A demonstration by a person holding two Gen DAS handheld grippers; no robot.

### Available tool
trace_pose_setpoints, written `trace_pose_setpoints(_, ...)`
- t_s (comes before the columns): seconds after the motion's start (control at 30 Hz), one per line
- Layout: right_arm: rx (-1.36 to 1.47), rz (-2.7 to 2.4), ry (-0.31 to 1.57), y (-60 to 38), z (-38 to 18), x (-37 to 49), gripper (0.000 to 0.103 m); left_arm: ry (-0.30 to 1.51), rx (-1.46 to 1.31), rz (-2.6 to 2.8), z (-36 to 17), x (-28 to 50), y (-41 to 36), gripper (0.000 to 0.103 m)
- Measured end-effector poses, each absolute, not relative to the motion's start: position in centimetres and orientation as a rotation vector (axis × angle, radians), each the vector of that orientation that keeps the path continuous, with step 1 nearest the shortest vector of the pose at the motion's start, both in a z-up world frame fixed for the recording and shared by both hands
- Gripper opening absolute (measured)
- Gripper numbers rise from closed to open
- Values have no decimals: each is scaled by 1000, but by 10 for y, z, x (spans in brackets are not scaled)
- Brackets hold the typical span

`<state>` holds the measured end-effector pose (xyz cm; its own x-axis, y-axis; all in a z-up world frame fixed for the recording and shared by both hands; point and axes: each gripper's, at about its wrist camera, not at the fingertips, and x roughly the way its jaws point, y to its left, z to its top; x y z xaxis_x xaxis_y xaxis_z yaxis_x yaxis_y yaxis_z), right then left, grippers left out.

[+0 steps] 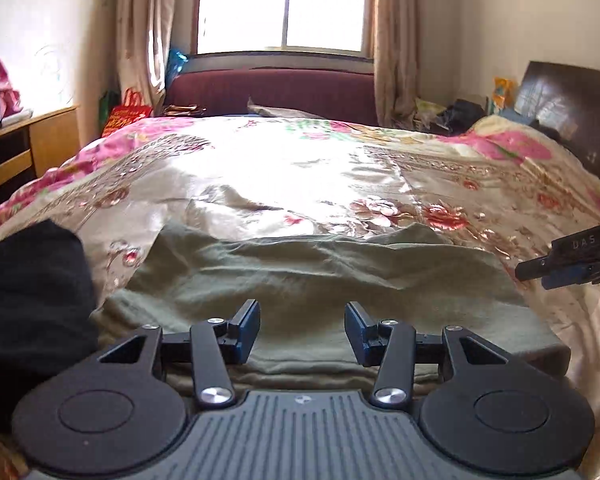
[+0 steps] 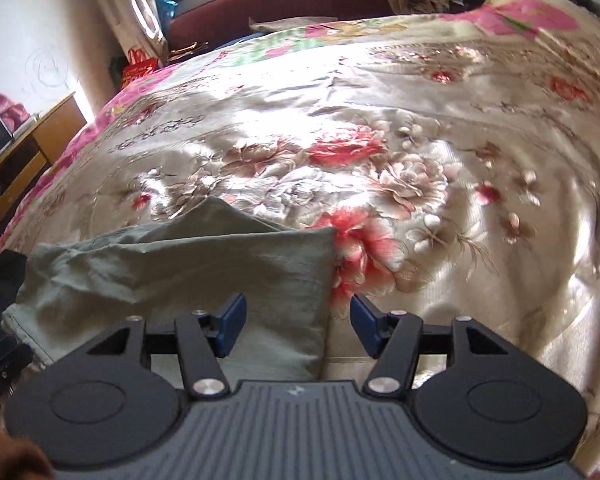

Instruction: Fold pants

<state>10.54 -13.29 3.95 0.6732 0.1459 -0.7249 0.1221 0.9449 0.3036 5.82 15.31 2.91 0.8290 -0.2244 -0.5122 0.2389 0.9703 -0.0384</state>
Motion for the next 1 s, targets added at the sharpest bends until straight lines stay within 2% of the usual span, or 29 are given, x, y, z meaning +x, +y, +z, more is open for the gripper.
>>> trace_pose_setpoints(0.17,604,117,890,-156,-1,113,63,657,92,-274,16,79,124,61)
trace_pose_setpoints(0.23,637,148,866,-156,-9,111,63,709,100,-271,6,81,120,61)
trace_pose_setpoints(0.37,881,308,813,-173,-19,101,62,726,166,-280,3,78,111,62)
trace_pose_setpoints(0.43,848,297,827,-174,-25,104,58,733,176,-287,4,80,106,62)
trace_pose_setpoints(0.5,886,315,827,-177,-35,109,58,749,160,-291,5,83,104,62)
trace_pose_setpoints(0.53,944,321,814,-180,-39,112,55,753,155,-291,6,83,104,62)
trace_pose_setpoints(0.6,1015,366,807,-180,-42,116,33,754,164,-290,8,83,103,62)
trace_pose_setpoints(0.63,1042,383,810,-176,-44,118,17,756,173,-289,8,83,102,62)
trace_pose_setpoints(0.7,1090,404,826,-168,-51,120,14,767,199,-288,7,85,100,63)
trace_pose_setpoints(0.77,1121,371,853,-163,-63,124,6,784,222,-288,4,87,96,64)
trace_pose_setpoints(0.83,1211,351,840,-171,-70,124,5,810,262,-290,1,89,88,65)
trace_pose_setpoints(1.0,1199,279,749,-220,-47,100,4,842,266,-412,7,75,54,65)
